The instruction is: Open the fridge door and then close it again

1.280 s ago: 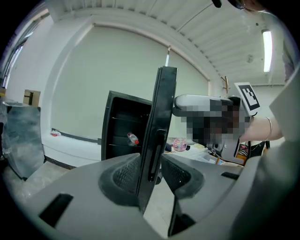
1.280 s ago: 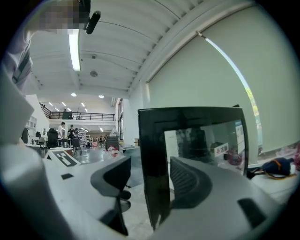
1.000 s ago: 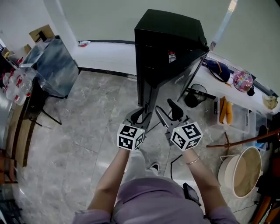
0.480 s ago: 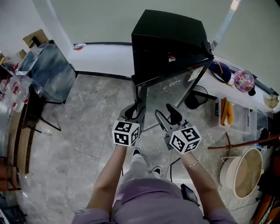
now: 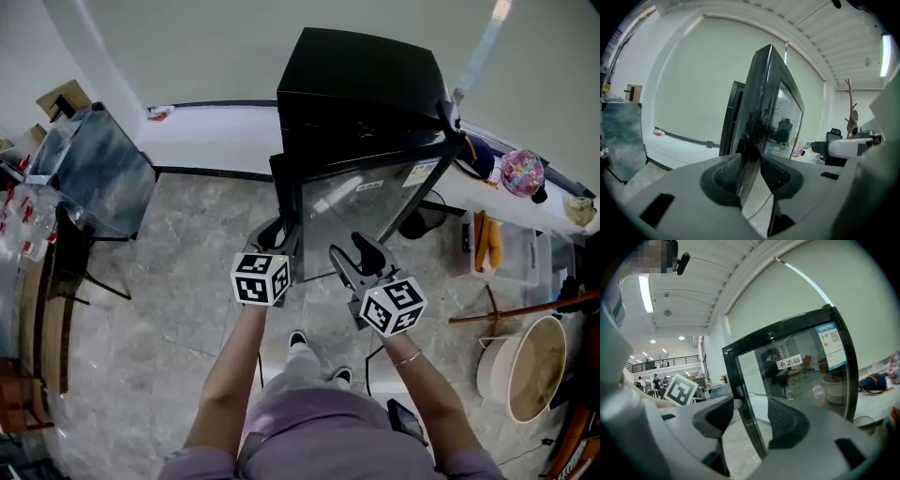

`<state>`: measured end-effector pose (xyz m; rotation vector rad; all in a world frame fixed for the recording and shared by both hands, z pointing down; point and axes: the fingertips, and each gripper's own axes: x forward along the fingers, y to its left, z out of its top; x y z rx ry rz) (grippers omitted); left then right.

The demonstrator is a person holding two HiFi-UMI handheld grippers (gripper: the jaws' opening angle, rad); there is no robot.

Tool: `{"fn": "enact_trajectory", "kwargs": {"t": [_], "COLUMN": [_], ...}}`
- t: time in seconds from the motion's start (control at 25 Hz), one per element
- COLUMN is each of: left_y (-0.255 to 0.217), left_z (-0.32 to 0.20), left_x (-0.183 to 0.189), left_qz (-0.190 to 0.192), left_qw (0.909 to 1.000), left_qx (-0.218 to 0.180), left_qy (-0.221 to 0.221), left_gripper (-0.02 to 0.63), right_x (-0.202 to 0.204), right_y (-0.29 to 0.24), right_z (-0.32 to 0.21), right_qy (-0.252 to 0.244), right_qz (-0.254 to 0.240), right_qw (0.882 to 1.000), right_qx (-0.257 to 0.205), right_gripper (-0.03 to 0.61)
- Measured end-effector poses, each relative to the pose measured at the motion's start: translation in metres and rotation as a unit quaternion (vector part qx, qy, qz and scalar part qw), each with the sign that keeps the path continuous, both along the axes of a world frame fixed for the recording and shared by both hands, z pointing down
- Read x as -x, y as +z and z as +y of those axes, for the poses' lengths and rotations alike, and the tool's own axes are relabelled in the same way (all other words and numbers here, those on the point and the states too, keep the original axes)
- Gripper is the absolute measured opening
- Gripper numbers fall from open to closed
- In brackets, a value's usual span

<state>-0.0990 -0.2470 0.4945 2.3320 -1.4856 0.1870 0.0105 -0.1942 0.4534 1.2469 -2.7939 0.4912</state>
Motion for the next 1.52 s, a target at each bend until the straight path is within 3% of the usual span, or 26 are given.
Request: {"fn": "enact_trajectory", "kwargs": {"t": [0.6,1.52], "left_y": [0.001,0.004], "left_z": [-0.062,-0.137], "left_x": [0.015,0.022], "left_qz": [0.000,0.007], "left_qw": [0.9994,0.9964], "left_qx": [0.000,-0.015], "left_qy": [0.035,0.083], "left_gripper": [0.127,0.135], "right_x": [0.024,0.029], "right_y": [0.005,0.028], "right_z": [-0.051,-0.102], "right_qy": [0.027,0.066], "right_qz": [0.012,0.022], "right_qw": [1.000,0.997], "right_qx": [0.008,0.039], "right_gripper": [0.222,0.215]}}
